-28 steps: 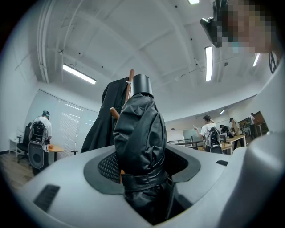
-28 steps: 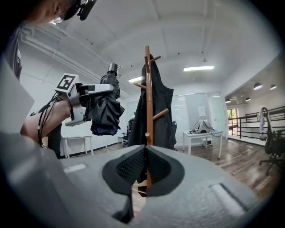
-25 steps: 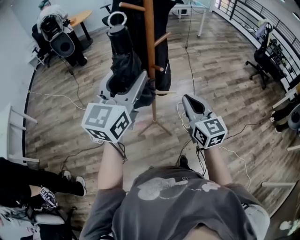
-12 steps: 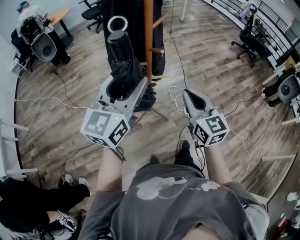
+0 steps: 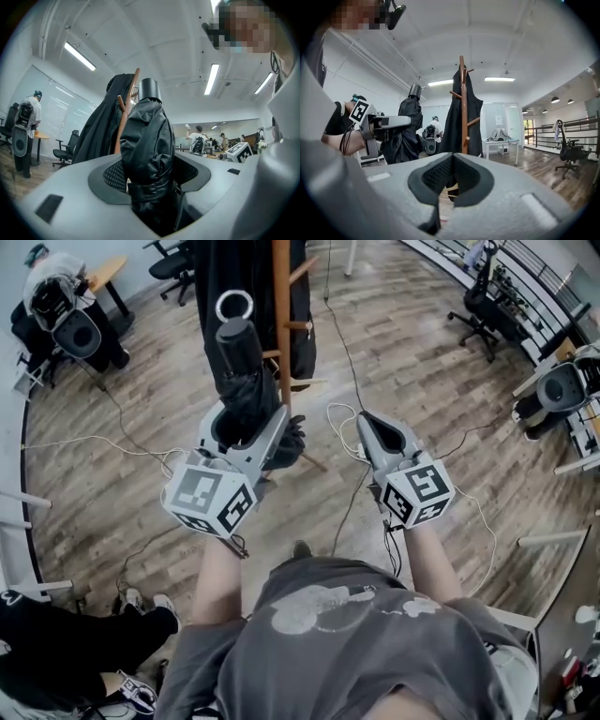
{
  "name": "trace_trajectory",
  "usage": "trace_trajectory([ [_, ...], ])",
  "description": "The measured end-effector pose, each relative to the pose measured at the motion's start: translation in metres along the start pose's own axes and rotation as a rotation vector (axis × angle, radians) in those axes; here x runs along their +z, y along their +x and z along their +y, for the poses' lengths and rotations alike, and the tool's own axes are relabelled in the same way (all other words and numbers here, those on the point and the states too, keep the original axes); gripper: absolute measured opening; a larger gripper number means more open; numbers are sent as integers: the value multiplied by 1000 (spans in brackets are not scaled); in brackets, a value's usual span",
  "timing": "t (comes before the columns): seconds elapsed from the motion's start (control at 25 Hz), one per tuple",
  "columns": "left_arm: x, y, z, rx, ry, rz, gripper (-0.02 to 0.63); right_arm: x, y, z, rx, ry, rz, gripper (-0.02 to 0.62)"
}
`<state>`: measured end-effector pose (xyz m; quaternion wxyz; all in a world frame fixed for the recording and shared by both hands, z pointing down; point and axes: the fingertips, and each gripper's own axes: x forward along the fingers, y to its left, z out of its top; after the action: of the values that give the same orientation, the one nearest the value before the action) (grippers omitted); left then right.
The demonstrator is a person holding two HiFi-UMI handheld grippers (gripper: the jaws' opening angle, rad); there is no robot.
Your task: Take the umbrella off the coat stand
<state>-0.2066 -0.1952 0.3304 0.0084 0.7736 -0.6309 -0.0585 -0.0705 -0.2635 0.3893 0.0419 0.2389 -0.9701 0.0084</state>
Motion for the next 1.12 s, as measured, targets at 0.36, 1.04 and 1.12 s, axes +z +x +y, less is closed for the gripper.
trace_trajectory([
  [0.36,0,-34,-77,-2,8,17,264,3,-80,21,32,5,-20,-2],
  [1.04,-13,-126,-180,88,6,66,262,-12,-196,59,73,72,-33,-2],
  [1.12,-11,-130,-179,79,17,64,262,-11,-199,63,62,66,-34,-2],
])
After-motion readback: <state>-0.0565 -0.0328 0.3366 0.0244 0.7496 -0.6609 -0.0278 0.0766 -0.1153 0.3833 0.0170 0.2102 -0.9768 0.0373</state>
